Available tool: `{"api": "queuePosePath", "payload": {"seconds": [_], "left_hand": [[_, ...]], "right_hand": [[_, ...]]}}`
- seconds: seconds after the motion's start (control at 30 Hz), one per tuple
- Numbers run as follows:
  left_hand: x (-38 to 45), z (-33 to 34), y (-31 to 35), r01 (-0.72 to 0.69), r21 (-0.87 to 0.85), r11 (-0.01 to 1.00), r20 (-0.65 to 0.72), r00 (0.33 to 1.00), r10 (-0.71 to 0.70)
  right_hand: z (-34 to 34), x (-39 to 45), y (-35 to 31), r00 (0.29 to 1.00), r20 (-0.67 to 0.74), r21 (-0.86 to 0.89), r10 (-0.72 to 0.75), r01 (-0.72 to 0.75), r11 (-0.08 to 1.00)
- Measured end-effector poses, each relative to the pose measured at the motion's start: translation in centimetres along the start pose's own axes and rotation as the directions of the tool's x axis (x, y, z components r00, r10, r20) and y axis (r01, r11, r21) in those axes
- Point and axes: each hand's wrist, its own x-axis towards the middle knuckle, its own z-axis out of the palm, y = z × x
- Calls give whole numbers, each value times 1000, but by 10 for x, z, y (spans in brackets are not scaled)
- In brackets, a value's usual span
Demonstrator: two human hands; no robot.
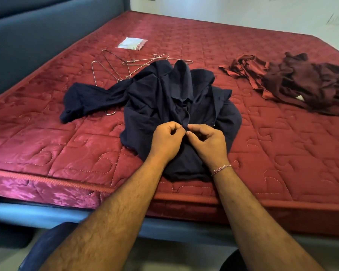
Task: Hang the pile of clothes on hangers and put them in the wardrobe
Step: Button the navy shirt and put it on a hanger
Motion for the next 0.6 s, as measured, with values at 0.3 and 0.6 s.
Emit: {"api": "queuePosePath", "payload": {"seconds": [0.3,0.6], "left_hand": [[-1,-2,-1,-71,7,997,63,996,70],[0,-5,4,19,-145,989,96,995,-5]], "right_hand": [[-4,4,3,994,46,195,100,-107,975],[-7,4,-3,993,78,324,90,-111,939]]}}
